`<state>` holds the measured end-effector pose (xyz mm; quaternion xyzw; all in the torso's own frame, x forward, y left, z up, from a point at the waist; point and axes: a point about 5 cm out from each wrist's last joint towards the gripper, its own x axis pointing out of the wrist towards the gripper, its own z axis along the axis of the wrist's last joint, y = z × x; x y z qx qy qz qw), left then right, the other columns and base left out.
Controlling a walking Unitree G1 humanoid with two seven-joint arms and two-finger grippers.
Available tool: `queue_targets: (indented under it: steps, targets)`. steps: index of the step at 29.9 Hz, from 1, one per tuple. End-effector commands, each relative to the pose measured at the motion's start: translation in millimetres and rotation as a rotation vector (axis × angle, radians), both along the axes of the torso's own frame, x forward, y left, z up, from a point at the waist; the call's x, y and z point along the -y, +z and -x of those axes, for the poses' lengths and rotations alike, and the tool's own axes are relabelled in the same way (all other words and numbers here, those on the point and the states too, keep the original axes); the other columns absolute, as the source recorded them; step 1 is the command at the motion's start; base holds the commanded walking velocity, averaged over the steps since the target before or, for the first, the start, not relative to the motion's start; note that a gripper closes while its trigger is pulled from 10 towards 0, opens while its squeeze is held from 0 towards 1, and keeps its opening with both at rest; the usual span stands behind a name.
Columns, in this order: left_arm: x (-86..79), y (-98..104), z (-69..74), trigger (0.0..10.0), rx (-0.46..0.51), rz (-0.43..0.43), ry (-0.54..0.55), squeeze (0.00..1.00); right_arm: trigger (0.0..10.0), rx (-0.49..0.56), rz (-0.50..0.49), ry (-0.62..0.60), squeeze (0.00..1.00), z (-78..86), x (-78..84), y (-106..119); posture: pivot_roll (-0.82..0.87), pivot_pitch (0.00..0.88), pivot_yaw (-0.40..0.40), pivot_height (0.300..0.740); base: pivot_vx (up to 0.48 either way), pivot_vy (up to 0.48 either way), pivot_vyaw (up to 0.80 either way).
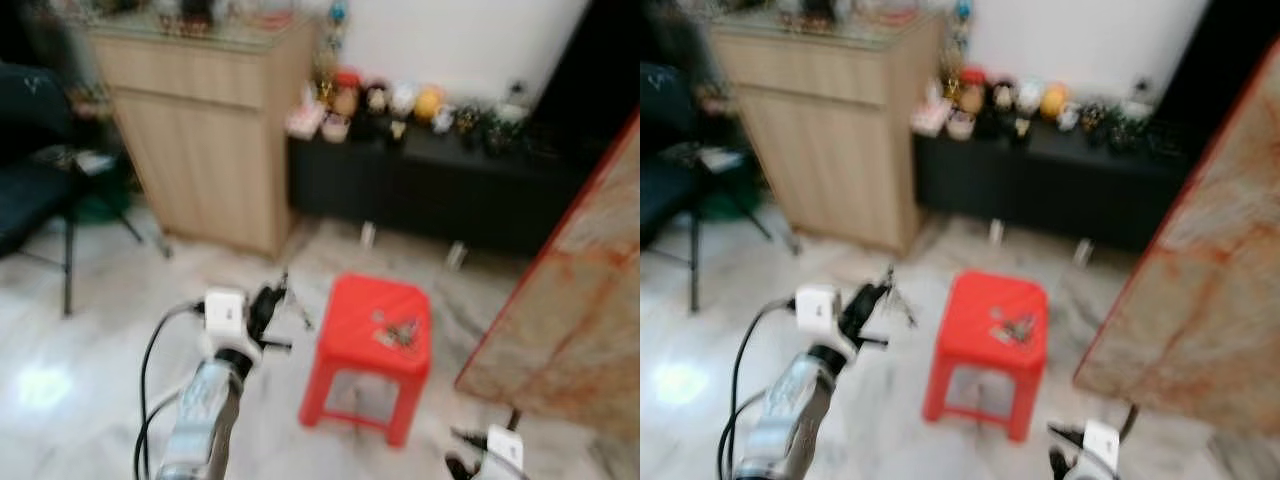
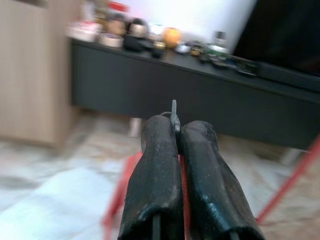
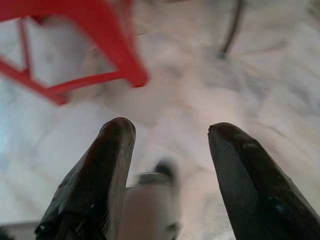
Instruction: Hang keys on a hook
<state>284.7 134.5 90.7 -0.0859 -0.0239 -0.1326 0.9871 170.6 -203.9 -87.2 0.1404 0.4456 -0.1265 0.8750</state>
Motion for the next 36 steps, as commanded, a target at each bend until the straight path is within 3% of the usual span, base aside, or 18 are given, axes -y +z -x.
queue_targets:
  steps: [1,36]
  targets:
    - [10.5,4.4,-1.5,10.0,0.014,0.015,-0.027,0.0,10.0,-0.021,0.016,-0.017,0.0,6.9,8.6,-1.5,0.02,0.009,-0.078,0.74,0.0,0.0,-0.73]
    - [16.5,15.0,-3.8,10.0,0.052,0.014,-0.068,0.0,10.0,-0.019,0.013,-0.013,0.0,6.1,7.3,-1.4,0.02,0.006,-0.072,0.74,0.0,0.0,-0.71]
